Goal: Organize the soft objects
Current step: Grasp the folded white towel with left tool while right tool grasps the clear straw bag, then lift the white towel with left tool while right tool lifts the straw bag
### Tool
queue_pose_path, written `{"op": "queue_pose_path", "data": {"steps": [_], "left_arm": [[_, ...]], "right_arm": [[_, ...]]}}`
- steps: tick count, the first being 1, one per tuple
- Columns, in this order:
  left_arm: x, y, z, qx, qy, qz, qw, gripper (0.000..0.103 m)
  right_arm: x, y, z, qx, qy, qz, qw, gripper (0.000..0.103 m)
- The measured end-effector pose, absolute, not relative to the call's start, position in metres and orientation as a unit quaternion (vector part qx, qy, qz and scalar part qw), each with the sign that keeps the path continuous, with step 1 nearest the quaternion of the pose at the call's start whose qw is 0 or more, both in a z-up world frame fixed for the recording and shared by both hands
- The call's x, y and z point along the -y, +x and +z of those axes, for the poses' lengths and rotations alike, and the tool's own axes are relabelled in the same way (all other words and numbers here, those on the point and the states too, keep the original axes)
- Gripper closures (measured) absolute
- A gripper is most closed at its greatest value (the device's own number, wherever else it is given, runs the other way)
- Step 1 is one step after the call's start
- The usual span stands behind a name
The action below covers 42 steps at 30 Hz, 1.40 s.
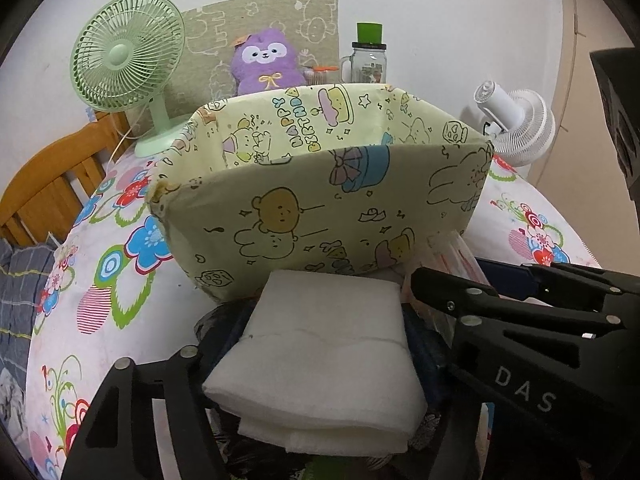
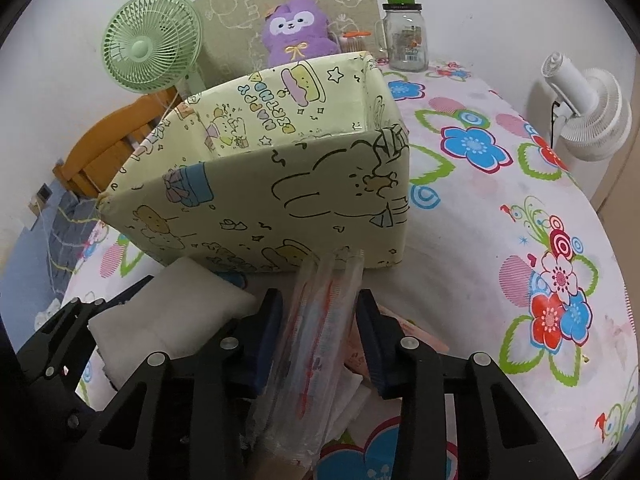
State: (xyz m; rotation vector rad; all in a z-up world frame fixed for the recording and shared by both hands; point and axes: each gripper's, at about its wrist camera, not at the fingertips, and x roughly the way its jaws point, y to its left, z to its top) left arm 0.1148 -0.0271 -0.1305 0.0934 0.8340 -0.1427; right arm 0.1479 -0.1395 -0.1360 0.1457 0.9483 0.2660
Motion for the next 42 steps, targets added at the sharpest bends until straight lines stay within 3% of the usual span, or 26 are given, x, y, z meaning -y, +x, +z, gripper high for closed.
{"op": "queue_pose_path", "data": {"steps": [25,28,33,42], "left_arm": [[0.028,0.095,-0.093,-0.353,0.037,-0.077,0.932,0.035],[0.029,0.093,-0.088,-0.348,0.038,-0.078,0.933,0.035],[0.028,0.089,-0.081,-0.34,0.036,-0.077,0.937,0.035],[0.027,0.087,-0.088,-0.347,0.035,-0.072,0.935,0.035]], "right_arm": [[0.139,0.122,-0.091,-0.4,0.056,0.115,0.907,0.067],[0.14,0.118,-0.086,-0.393,0.056,0.117,0.91,0.073],[0.14,0.113,-0.077,-0.383,0.052,0.117,0.915,0.074],[0.141,0.111,-0.084,-0.391,0.055,0.121,0.911,0.074]]}}
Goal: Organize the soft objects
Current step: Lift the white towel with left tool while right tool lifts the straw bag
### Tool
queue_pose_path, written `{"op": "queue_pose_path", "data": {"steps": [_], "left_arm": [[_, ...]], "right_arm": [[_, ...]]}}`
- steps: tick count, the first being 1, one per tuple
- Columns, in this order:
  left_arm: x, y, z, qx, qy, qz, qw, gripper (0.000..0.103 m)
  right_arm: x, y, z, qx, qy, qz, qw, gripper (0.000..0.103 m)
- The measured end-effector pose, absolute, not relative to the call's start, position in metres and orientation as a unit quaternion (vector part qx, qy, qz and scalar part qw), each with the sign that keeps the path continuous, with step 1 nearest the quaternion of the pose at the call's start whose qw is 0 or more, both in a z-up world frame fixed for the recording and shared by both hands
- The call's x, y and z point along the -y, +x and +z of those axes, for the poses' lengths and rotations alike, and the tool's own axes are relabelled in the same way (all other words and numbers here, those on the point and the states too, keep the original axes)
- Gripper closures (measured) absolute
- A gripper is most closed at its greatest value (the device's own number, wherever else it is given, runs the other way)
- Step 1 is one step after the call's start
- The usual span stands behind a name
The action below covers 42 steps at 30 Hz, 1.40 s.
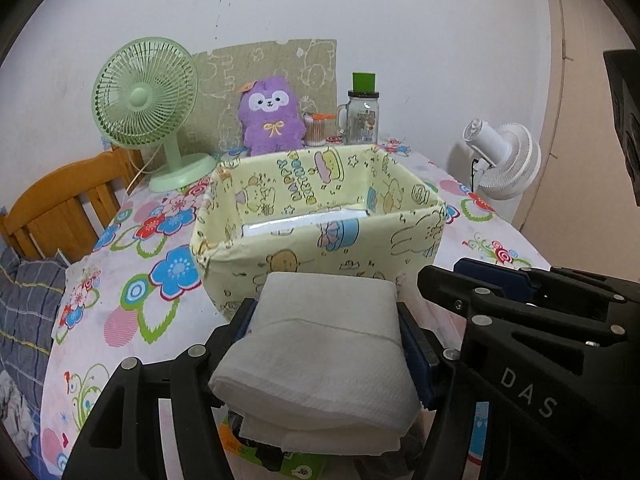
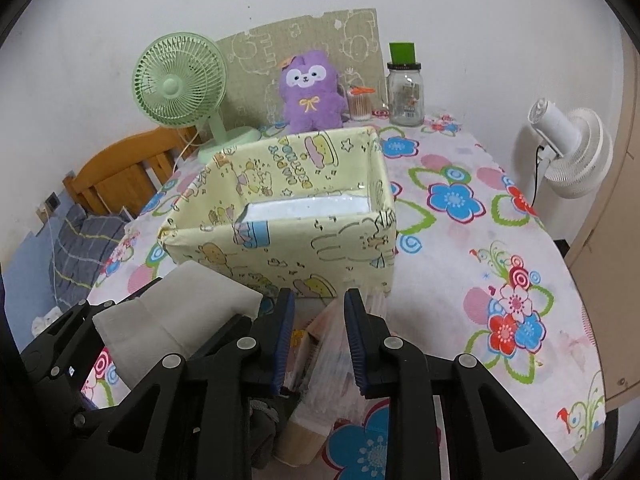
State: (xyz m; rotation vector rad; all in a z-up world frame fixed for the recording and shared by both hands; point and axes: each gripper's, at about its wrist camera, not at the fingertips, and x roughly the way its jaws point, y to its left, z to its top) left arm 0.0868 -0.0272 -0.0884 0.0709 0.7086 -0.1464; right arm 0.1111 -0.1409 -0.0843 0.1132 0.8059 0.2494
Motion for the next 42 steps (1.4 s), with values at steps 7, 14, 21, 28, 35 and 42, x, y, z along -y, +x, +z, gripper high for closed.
{"op": "queue_pose_path", "data": {"steps": [7,14,21,28,35,42], "left_arm": [[0.028,0.092,-0.101,-0.362,0.035,-0.072,0.929,0.035],[0.031,0.097,-0.113,-0.378,0.037,-0.075,0.922,0.035],[0.03,0.103,-0.122,-0.39,0.036,-0.075,0.917,0.035],[0.03,0.108,-0.126,-0.397,0.035,-0.071,0.914,0.035],[0.032,0.109,-0.129,-0.4,0.038,-0.071,0.913,0.035],[0.035,0.108,-0.128,-0.398,0.038,-0.075,0.913,0.035]], "right_arm": [[0.142,0.118,-0.1,-0.41,0.059,0.117,0.903,0.074],[0.148,0.128,-0.115,-0.43,0.061,0.098,0.895,0.07],[0.151,0.136,-0.127,-0.447,0.066,0.091,0.888,0.067],[0.151,0.143,-0.134,-0.456,0.07,0.088,0.883,0.066],[0.152,0.146,-0.137,-0.46,0.071,0.082,0.881,0.066],[0.15,0.143,-0.136,-0.448,0.069,0.084,0.887,0.078]]}}
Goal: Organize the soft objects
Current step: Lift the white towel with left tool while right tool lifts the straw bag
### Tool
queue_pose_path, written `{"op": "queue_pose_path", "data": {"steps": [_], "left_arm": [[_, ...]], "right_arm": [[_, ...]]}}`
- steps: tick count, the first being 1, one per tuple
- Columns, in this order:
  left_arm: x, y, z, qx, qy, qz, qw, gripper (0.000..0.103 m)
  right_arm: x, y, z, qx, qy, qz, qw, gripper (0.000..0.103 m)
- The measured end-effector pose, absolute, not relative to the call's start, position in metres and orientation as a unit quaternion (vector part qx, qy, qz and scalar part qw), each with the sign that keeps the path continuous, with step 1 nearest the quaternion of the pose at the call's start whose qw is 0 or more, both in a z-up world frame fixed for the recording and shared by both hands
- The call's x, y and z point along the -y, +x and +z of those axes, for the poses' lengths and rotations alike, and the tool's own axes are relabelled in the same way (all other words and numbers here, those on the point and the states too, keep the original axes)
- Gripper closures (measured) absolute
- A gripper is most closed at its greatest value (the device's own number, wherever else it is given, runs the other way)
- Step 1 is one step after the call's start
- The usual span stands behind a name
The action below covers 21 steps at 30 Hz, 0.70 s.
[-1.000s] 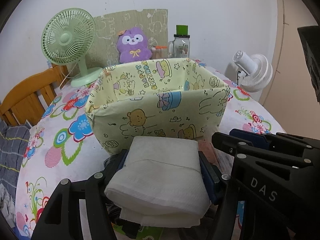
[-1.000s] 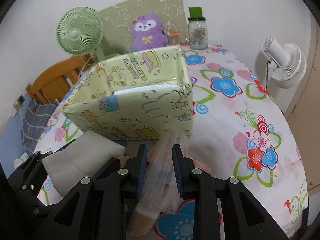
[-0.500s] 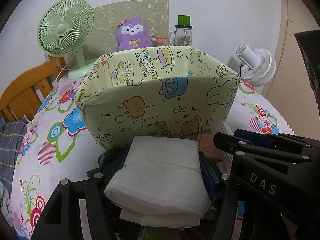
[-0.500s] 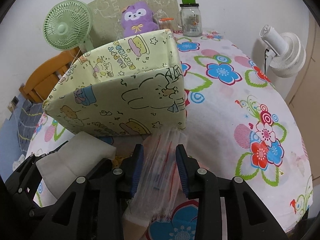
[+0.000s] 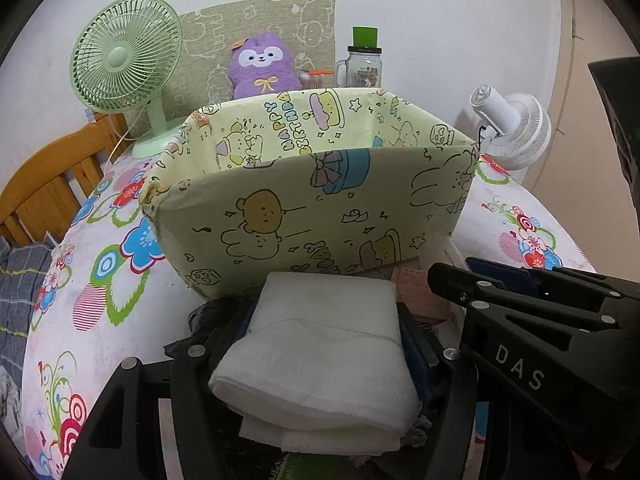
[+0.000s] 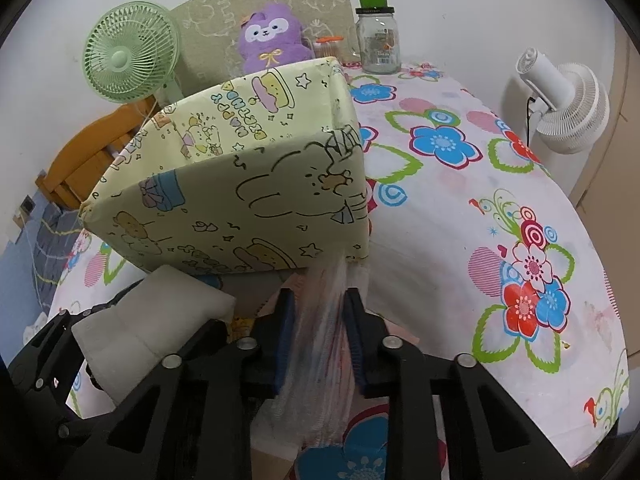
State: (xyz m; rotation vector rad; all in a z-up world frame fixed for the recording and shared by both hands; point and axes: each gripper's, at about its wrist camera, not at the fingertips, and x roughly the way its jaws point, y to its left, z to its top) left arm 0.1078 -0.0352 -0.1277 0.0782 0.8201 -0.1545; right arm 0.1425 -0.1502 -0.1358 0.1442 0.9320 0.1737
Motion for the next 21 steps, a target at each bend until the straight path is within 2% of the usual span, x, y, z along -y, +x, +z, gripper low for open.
{"op": "queue_pose_path", "data": {"steps": [6,21], "left_arm": [[0.037,0.103,-0.122,-0.39,0.038,-0.078,0.917,0.035],[0.03,0.089,-0.097,-0.36,0.035,-0.071,0.93,0.035]], "right_arm": [[0.151,0.138,-0.13,-0.441,0.074,0.089,0.89,0.084],[0.146,0.119,-0.102,-0.41,0.066,0.097,0.904,0.087]]}}
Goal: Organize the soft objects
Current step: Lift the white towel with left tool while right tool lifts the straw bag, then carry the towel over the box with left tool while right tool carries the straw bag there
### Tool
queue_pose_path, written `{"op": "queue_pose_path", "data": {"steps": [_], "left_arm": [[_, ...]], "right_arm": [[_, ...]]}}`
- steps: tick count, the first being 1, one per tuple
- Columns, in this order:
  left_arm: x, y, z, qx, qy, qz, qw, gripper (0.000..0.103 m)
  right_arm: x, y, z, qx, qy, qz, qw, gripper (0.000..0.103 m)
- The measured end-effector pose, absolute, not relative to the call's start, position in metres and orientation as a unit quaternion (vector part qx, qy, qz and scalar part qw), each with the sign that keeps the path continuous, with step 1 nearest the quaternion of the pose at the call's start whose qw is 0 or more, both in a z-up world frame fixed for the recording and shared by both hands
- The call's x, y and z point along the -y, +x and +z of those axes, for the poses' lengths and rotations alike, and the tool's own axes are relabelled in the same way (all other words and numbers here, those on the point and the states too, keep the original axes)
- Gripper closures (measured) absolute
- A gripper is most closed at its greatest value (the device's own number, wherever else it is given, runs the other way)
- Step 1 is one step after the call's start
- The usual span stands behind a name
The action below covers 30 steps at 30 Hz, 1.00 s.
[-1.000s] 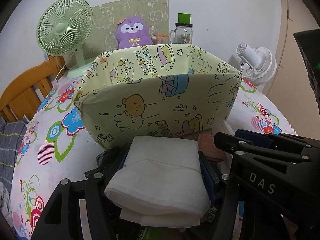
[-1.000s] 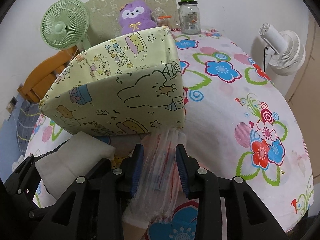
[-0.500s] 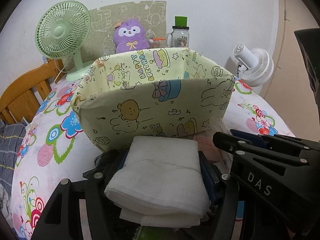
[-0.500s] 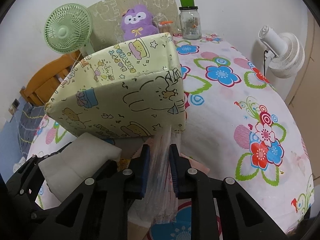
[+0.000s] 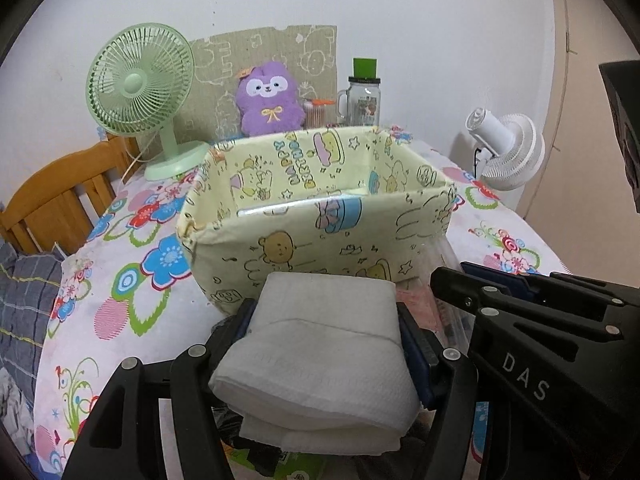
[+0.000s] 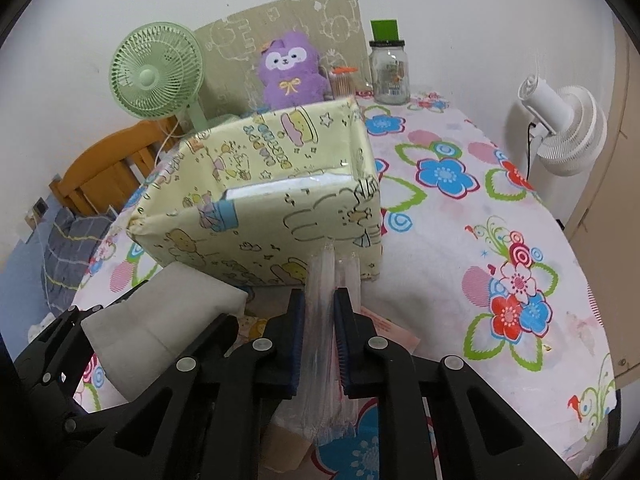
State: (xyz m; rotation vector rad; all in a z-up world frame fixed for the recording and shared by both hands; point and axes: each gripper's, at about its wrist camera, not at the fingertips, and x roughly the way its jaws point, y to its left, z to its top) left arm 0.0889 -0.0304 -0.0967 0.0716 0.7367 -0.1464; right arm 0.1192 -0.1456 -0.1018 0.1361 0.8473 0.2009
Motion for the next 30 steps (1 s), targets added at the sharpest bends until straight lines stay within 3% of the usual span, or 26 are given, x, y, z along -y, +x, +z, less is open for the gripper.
{"op": "queue_pose_path", "data": {"steps": [30], "left_arm": [[0.023,0.08,-0.032,-0.299,0.028,-0.07,0.951,0.035]], "right_arm": [[0.143,0.106,-0.026,-0.349,0.048,0.104,0.93,0.087]]}}
